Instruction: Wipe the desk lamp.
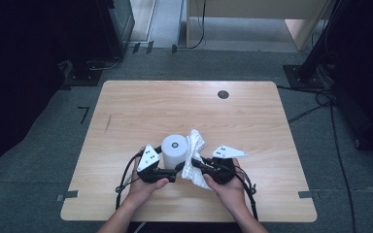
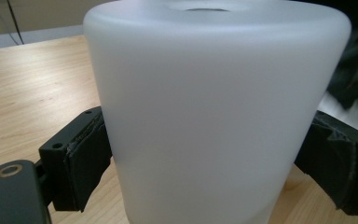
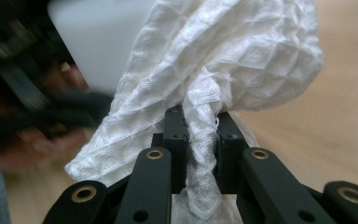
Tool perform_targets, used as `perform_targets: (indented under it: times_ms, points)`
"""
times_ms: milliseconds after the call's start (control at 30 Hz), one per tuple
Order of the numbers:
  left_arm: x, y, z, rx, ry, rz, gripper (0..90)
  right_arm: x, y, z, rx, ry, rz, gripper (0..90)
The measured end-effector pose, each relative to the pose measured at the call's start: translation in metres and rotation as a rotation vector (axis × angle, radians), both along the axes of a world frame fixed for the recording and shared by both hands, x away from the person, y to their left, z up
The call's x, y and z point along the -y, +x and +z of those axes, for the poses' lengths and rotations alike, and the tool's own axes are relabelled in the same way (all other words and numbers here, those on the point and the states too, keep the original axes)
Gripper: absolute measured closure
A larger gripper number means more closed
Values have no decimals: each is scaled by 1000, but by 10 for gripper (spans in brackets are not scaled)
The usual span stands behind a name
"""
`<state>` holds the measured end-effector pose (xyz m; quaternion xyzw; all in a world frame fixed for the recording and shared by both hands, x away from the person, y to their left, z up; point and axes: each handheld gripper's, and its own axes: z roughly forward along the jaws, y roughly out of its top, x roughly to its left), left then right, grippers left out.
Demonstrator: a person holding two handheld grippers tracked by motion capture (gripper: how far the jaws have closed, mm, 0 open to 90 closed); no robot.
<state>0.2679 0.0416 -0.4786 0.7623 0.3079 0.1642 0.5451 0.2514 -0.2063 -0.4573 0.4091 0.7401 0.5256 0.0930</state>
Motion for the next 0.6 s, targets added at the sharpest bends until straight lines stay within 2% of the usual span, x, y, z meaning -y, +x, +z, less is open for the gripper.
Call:
perform_targets:
  times_ms: [133,233,367,500,600]
  points:
    - [6,-3,-1,14,25,-20,85,9,-8,25,100,63,0,785]
    - [9,-4,0,16,19,-27,85,8,-10,29,113,37,-12,785]
    - [5,-3,1,8,10,-18,84,5,-4,8,35,15,-30,786]
    - [1,-2,3,9,-12,-10,85,-1,6,-17,-80,-31,-12,786]
    - [-1,-1,3,9,-16,-6,85,-6,10,-30,-131,-54,-1,786]
